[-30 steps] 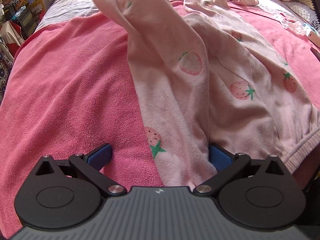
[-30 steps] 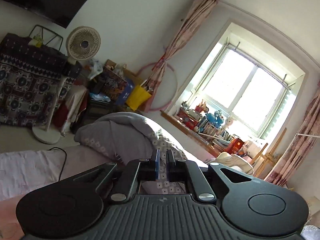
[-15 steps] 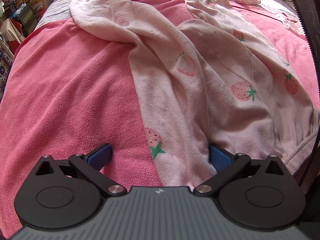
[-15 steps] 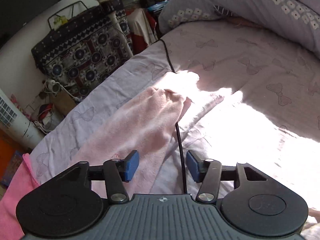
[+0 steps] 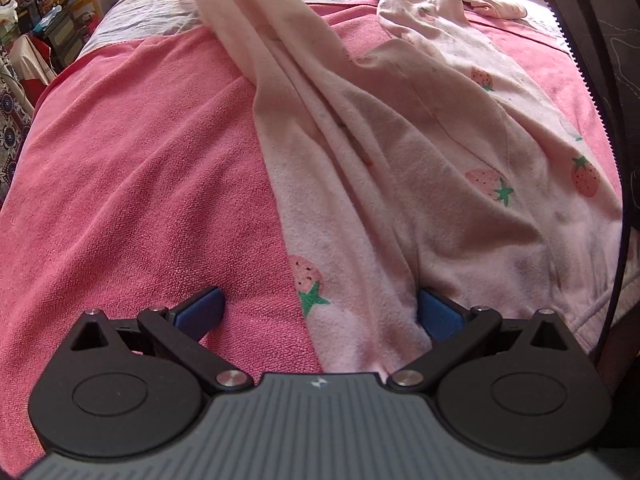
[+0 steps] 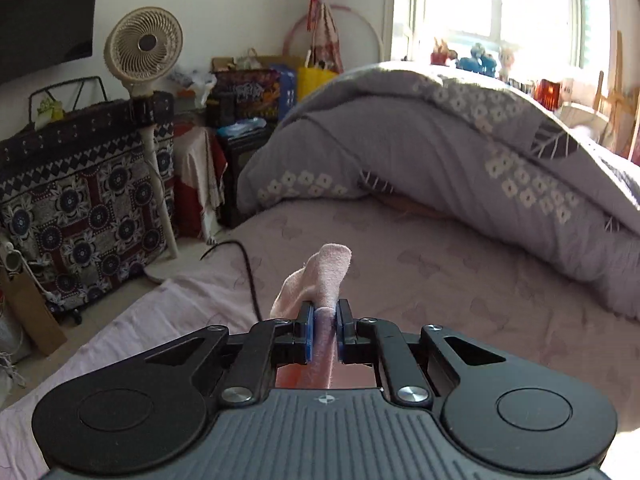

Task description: Fold clothes

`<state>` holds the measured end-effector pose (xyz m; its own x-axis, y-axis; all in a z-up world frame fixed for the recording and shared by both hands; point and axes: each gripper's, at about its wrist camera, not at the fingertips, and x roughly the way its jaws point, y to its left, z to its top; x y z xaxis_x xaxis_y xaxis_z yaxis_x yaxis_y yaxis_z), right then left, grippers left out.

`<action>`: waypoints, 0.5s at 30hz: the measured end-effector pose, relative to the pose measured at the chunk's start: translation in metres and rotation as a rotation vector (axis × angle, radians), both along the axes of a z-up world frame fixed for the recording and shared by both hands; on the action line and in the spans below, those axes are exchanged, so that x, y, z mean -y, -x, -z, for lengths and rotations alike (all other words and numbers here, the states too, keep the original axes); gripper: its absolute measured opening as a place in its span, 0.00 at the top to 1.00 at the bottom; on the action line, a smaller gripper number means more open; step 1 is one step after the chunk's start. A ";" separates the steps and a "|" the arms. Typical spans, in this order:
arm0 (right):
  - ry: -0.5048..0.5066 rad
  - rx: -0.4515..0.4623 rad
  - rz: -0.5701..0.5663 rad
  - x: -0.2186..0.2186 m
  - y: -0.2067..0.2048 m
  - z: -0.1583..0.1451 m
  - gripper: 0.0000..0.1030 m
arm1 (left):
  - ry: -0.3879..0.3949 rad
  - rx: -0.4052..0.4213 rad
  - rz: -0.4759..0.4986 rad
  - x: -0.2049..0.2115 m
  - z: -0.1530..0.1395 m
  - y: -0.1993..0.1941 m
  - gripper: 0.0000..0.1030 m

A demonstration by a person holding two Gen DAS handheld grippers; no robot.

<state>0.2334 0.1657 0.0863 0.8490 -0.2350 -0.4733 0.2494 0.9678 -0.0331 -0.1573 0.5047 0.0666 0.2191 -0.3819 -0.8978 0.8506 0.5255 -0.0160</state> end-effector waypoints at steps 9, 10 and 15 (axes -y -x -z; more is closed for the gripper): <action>-0.063 -0.284 0.099 0.037 -0.023 0.064 0.81 | 0.015 0.013 -0.003 -0.002 0.000 0.001 0.00; -0.095 -0.262 0.091 0.039 -0.010 0.065 0.76 | 0.016 0.014 -0.003 -0.003 0.000 0.002 0.00; -0.124 -0.160 -0.082 0.018 0.087 0.034 0.39 | 0.029 0.024 -0.004 -0.005 0.001 0.003 0.00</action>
<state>0.1460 0.1472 0.0520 0.7748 -0.1000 -0.6243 0.1710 0.9838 0.0547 -0.1601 0.5093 0.0659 0.2418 -0.4066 -0.8810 0.8489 0.5284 -0.0109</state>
